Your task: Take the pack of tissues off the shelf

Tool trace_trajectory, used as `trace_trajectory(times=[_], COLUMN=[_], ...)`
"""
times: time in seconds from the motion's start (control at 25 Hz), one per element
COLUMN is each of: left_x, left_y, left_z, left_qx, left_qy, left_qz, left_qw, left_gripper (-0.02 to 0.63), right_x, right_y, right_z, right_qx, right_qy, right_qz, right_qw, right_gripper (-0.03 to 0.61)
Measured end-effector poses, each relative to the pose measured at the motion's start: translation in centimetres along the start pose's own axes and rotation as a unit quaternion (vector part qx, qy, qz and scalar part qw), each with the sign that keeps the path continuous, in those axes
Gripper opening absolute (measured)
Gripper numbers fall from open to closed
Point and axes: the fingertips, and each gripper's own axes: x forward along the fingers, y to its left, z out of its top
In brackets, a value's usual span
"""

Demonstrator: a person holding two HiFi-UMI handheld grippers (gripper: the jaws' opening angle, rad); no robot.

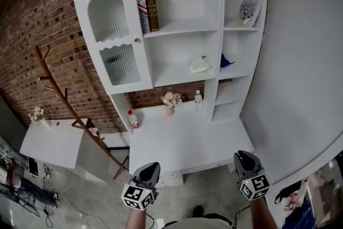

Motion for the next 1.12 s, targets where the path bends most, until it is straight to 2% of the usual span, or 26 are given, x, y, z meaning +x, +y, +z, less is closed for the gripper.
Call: trace_trajectory(times=[0.32,0.68,0.92,1.12], left_x=[4.3,7.4,9.3,11.4], left_y=[-0.2,0.1,1.6,4.0], left_z=[0.5,0.5,0.6,1.1], left_qx=[0.004,0.005,0.008,0.009], left_qy=[0.004,0.021,0.025,0.018], left_qz=[0.024,0.028,0.023,0.011], left_qw=[0.9997,0.9994,0.9994,0.9997], left_gripper=[0.026,0.026,0.026,0.026], right_x=[3.5,6.9,9.5,12.1], right_y=[-4.2,-6.2,-6.6,-6.7], right_z=[-0.6,-1.0,-1.4,-0.4], right_qx=[0.006,0.001,0.003,-0.020], right_qy=[0.002,0.010,0.013,0.014], right_qz=[0.023,0.042,0.039,0.025], right_qw=[1.000,0.999,0.999,0.999], right_gripper=[0.034,0.035,0.035,0.035])
